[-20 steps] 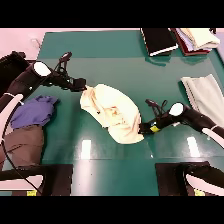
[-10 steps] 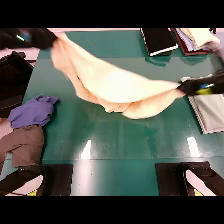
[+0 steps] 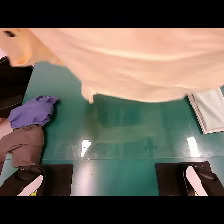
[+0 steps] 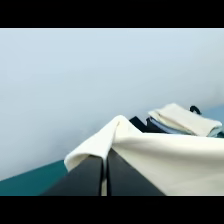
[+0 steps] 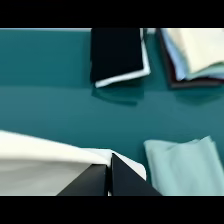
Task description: Fold the shirts.
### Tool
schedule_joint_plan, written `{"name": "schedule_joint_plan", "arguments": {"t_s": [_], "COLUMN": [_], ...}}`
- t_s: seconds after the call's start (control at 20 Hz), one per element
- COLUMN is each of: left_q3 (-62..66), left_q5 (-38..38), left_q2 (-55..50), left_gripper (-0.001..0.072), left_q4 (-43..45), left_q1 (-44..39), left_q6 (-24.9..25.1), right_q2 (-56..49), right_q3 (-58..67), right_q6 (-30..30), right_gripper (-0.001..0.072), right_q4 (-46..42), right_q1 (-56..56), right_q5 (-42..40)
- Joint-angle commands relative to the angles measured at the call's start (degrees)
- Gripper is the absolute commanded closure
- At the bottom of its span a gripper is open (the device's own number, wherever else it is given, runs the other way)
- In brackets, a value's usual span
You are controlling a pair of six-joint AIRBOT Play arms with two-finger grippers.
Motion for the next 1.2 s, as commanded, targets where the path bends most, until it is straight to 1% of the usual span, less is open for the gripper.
{"name": "schedule_joint_plan", "arguments": {"t_s": [0.0, 0.1, 0.2, 0.35, 0.45, 0.55, 0.65, 0.75, 0.8, 0.85, 0.9, 0.95, 1.05, 1.15], "left_q3": [1.5, -2.1, -6.1, -12.5, -16.7, -19.1, -19.1, -19.1, -19.0, -18.9, -18.2, -17.2, -16.8, -19.5], "left_q5": [0.4, -1.1, -4.6, -8.7, -8.7, -7.9, -6.9, -5.7, -5.7, -5.8, -7.3, -10.3, -16.3, -20.3], "left_q2": [0.4, -2.1, -6.9, -17.2, -25.3, -33.5, -41.1, -45.4, -46.2, -46.3, -46.3, -46.1, -44.7, -41.8], "left_gripper": [0.0685, 0.0685, 0.0685, 0.0685, 0.0684, 0.0684, 0.0684, 0.0683, 0.0668, 0.0402, 0.0229, 0.021, 0.021, 0.021], "left_q4": [1.2, 3.2, 5.6, 6.0, 5.6, 5.7, 6.3, 6.2, 6.0, 5.4, 3.5, 0.9, -4.0, -4.8], "left_q1": [0.0, 0.0, 0.0, 0.0, 0.0, 0.0, 0.4, 2.2, 3.6, 5.3, 7.1, 9.4, 13.6, 16.3], "left_q6": [0.0, 0.0, -0.1, -0.5, -0.5, -0.5, -0.8, -5.1, -6.3, -6.7, -6.7, -6.4, -3.5, -1.7], "right_q2": [-4.0, -8.6, -13.4, -20.8, -26.0, -31.5, -37.7, -42.7, -45.0, -47.2, -48.8, -49.9, -49.9, -47.4], "right_q3": [9.2, 12.5, 12.7, 6.4, -0.3, -6.4, -9.4, -8.3, -6.4, -3.7, -1.0, 1.5, 4.0, 2.3], "right_q6": [-0.2, -0.1, 0.1, 0.1, 0.2, 1.1, 2.4, 3.0, 3.0, 3.0, 3.1, 3.6, 3.5, 3.5], "right_gripper": [0.0692, 0.0692, 0.0692, 0.0692, 0.0692, 0.0693, 0.0692, 0.0691, 0.0683, 0.0473, 0.0266, 0.0261, 0.0262, 0.0264], "right_q4": [0.0, 0.1, 0.0, -0.3, -0.7, -1.0, -4.5, -7.0, -7.1, -7.0, -6.9, -5.9, -2.7, -0.7], "right_q1": [-2.1, -2.1, -2.1, 0.2, 3.9, 7.7, 11.9, 15.3, 16.7, 17.6, 18.1, 18.5, 18.5, 18.5], "right_q5": [4.7, 8.4, 10.5, 11.3, 11.0, 8.0, 2.9, -0.1, -1.0, -0.9, -0.5, 0.4, 3.0, 4.2]}}
